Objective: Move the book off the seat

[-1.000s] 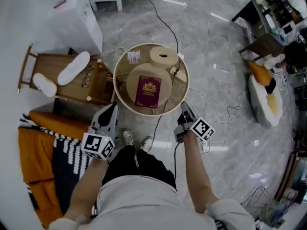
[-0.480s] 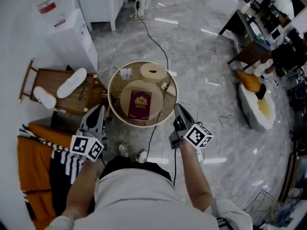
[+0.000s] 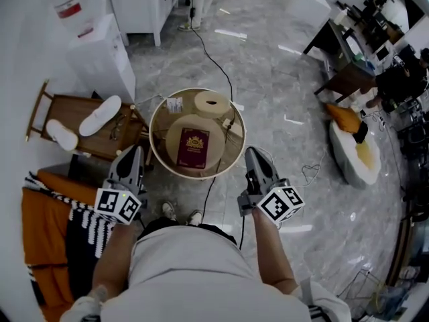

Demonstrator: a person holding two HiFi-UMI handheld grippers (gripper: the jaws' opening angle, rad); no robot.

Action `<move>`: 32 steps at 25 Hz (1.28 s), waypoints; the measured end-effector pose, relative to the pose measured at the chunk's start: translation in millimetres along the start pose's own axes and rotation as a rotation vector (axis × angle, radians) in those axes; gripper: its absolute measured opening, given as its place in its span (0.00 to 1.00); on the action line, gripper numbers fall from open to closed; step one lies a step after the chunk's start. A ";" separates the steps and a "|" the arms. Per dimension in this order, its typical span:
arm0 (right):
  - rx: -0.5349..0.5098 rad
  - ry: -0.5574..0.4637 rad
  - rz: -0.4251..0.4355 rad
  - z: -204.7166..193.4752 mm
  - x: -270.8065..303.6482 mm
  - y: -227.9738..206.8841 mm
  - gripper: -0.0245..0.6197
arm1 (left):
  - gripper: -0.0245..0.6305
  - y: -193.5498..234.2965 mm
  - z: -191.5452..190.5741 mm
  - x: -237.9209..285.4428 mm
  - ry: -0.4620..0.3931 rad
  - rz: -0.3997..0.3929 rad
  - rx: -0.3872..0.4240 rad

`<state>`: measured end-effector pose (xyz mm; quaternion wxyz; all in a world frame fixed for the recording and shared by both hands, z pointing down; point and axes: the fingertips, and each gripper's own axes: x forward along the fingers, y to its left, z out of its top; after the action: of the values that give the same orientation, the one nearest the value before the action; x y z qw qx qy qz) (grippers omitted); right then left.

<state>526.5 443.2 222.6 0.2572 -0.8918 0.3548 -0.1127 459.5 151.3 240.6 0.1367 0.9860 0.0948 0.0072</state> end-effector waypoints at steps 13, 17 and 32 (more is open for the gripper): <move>-0.230 -0.010 -0.103 21.8 -23.4 5.7 0.07 | 0.06 5.2 -4.9 -11.5 0.016 0.014 -0.021; -0.273 -0.032 -0.149 34.9 -27.3 0.1 0.07 | 0.06 12.2 -7.6 -7.5 0.019 0.017 -0.026; -0.415 -0.045 -0.178 38.7 -9.8 25.4 0.07 | 0.06 29.7 -0.2 -9.4 0.012 0.003 -0.032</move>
<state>519.7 449.0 176.1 0.0653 -0.9557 0.2844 -0.0398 455.7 121.6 249.0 0.1521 0.9838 0.0942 0.0149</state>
